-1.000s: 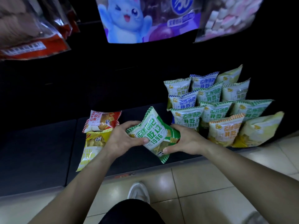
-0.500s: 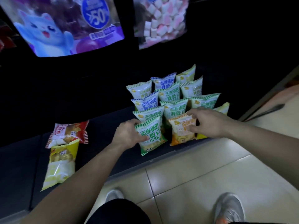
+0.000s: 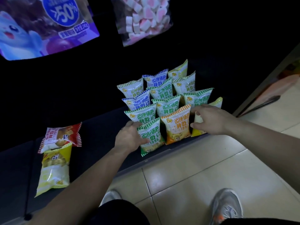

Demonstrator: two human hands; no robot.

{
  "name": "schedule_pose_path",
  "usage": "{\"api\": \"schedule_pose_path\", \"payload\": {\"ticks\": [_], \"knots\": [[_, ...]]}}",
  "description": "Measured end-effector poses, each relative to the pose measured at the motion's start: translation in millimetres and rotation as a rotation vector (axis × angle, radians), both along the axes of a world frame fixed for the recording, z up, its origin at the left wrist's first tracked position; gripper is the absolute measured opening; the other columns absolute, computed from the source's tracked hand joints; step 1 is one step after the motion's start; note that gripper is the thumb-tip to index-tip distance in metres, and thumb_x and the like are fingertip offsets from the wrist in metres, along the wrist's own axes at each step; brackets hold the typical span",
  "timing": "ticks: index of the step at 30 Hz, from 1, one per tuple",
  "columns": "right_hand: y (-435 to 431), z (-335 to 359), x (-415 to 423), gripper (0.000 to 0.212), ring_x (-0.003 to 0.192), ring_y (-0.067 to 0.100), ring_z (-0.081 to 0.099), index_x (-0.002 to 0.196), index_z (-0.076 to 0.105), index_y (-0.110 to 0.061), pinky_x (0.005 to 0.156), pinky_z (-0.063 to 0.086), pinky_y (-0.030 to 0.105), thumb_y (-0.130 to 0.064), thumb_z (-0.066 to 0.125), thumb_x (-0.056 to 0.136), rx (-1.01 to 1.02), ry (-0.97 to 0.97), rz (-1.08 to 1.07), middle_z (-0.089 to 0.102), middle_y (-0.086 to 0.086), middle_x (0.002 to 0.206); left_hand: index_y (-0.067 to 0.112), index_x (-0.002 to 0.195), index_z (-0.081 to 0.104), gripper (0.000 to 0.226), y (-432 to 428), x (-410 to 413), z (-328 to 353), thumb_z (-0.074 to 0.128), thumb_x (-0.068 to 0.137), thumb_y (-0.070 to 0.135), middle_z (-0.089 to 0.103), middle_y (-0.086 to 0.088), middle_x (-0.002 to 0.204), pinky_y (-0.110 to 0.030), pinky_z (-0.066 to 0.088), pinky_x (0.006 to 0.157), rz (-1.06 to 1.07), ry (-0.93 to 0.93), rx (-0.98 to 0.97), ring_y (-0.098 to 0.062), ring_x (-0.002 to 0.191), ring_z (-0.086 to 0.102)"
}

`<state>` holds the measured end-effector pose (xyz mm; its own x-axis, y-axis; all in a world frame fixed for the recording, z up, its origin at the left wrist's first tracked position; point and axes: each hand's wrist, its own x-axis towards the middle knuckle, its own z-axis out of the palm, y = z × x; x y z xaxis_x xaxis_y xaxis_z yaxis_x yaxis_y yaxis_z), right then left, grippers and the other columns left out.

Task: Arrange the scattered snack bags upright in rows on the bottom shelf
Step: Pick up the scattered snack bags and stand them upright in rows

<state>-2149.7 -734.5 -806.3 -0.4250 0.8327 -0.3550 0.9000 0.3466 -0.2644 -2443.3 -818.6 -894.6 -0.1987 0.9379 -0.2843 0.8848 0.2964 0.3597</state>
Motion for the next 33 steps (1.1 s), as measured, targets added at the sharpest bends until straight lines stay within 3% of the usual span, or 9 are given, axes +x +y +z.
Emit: {"api": "schedule_pose_path", "payload": {"ticks": [11, 14, 20, 28, 33], "knots": [[-11.3, 20.0, -37.3, 0.068, 0.131, 0.026, 0.044, 0.149, 0.035, -0.024, 0.102, 0.043, 0.04, -0.05, 0.06, 0.091, 0.023, -0.001, 0.045, 0.041, 0.004, 0.148, 0.028, 0.15, 0.032, 0.097, -25.7, -23.7, 30.7, 0.075, 0.071, 0.064, 0.035, 0.003, 0.152, -0.038, 0.038, 0.109, 0.033, -0.05, 0.096, -0.021, 0.139, 0.034], [-18.9, 32.3, -72.7, 0.068, 0.132, 0.027, 0.044, 0.149, 0.034, -0.025, 0.102, 0.044, 0.043, -0.052, 0.058, 0.092, 0.049, 0.022, 0.092, 0.039, 0.004, 0.151, 0.028, 0.15, 0.034, 0.092, -48.3, -57.4, 51.7, 0.073, 0.074, 0.063, 0.035, 0.001, 0.153, -0.036, 0.035, 0.111, 0.103, -0.068, 0.109, -0.021, 0.14, 0.033], [-56.1, 37.3, -182.6, 0.068, 0.133, 0.028, 0.043, 0.15, 0.032, -0.023, 0.103, 0.043, 0.044, -0.051, 0.057, 0.093, 0.057, 0.082, 0.27, 0.038, 0.005, 0.151, 0.028, 0.148, 0.038, 0.087, -117.3, -148.7, 69.2, 0.072, 0.076, 0.061, 0.041, -0.002, 0.151, -0.038, 0.043, 0.105, 0.298, -0.01, 0.082, -0.023, 0.135, 0.042], [-112.9, -37.4, -320.5, 0.065, 0.13, 0.022, 0.047, 0.146, 0.037, -0.025, 0.101, 0.045, 0.044, -0.05, 0.06, 0.09, -0.112, 0.129, 0.381, 0.043, 0.0, 0.145, 0.02, 0.147, 0.04, 0.089, -204.8, -262.9, 18.2, 0.072, 0.074, 0.061, 0.048, -0.005, 0.142, -0.044, 0.044, 0.103, 0.554, -0.025, 0.014, -0.027, 0.128, 0.047], [-136.6, -98.3, -375.6, 0.064, 0.13, 0.02, 0.047, 0.145, 0.038, -0.025, 0.102, 0.045, 0.042, -0.048, 0.061, 0.09, -0.241, 0.121, 0.393, 0.044, 0.0, 0.145, 0.013, 0.152, 0.029, 0.09, -213.9, -311.1, -41.5, 0.065, 0.083, 0.058, 0.039, -0.01, 0.152, -0.038, 0.041, 0.104, 0.773, -0.193, -0.094, -0.03, 0.133, 0.045]]}}
